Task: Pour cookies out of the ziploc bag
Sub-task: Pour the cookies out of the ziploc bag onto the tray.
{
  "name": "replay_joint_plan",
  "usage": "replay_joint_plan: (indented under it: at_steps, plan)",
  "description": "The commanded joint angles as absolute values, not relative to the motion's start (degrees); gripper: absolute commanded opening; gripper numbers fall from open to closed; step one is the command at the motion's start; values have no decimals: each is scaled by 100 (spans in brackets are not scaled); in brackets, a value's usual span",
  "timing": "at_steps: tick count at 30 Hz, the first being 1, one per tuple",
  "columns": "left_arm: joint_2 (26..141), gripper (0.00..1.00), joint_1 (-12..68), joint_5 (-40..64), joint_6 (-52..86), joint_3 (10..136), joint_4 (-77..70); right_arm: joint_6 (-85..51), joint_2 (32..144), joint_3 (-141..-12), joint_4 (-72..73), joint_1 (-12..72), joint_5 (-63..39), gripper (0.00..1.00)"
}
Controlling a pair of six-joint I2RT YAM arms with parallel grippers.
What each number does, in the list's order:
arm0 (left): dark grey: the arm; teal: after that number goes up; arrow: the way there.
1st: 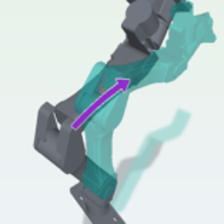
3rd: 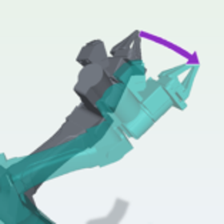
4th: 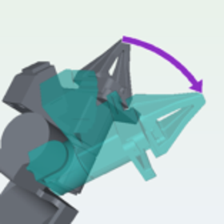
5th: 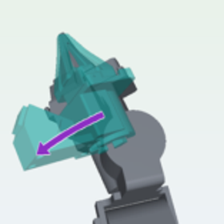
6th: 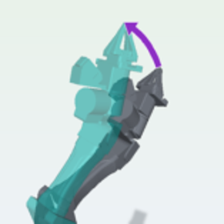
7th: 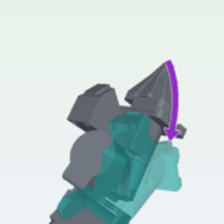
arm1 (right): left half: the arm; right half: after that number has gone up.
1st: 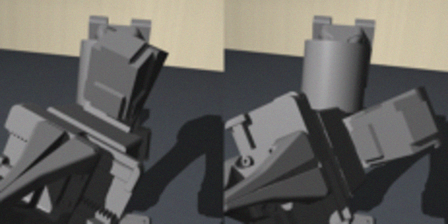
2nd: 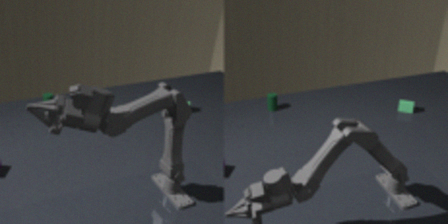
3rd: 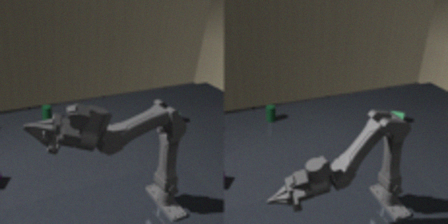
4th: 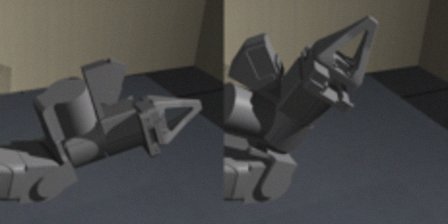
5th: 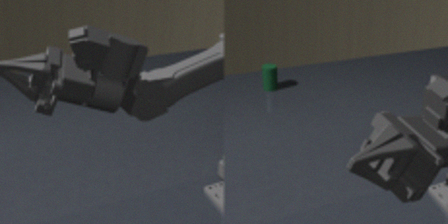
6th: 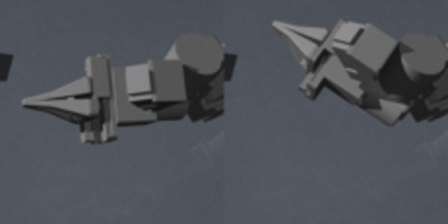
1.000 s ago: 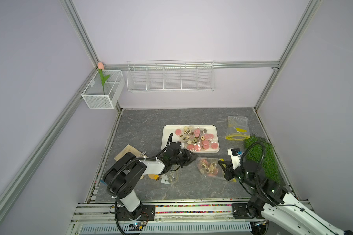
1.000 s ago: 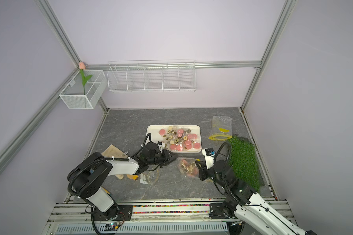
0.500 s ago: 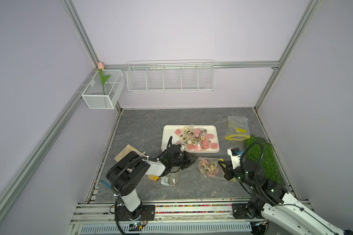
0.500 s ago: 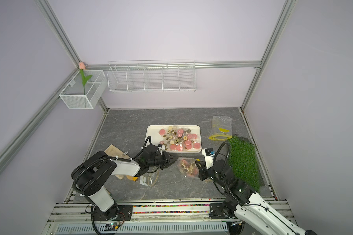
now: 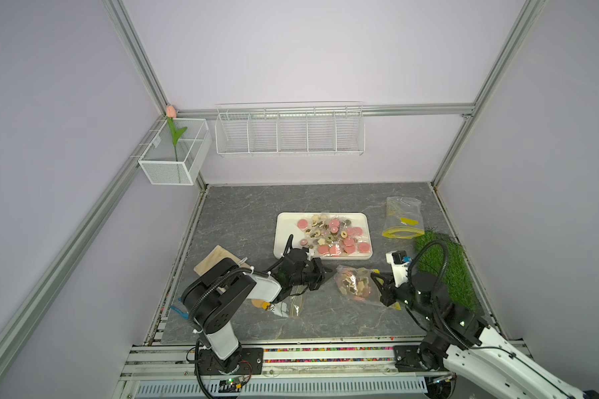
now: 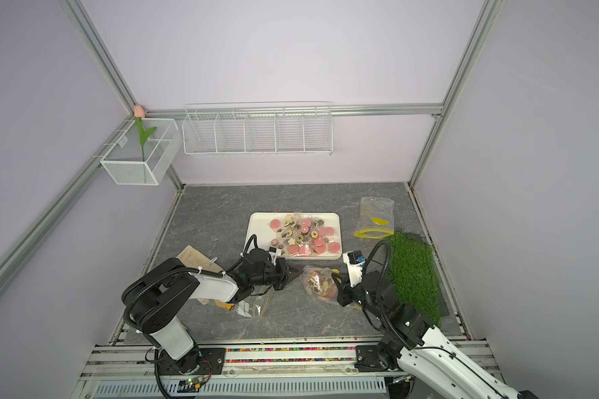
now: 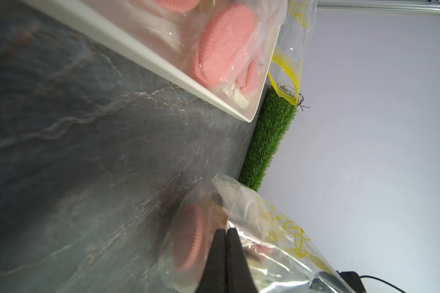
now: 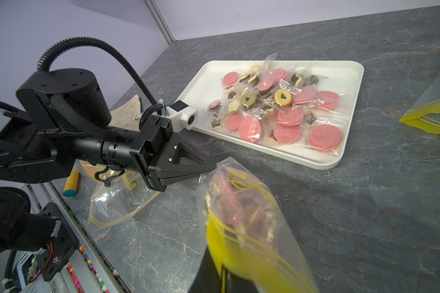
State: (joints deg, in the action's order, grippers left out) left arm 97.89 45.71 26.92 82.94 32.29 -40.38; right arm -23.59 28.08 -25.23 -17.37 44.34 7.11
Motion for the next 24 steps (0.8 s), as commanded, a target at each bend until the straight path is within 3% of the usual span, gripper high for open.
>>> replay_joint_plan:
  at_steps: [1,12,24]
  plan:
    - [9506,0,4588,2646,8389,3325,-4073,-2375,2945,-2854,-1811,4419,856,6]
    - [8221,0,4289,2513,7487,4096,-1982,-2502,4640,-4240,-1962,4420,429,6]
    - [7137,0,3084,2556,6268,4906,178,-2345,7134,-5843,-990,4414,-141,6]
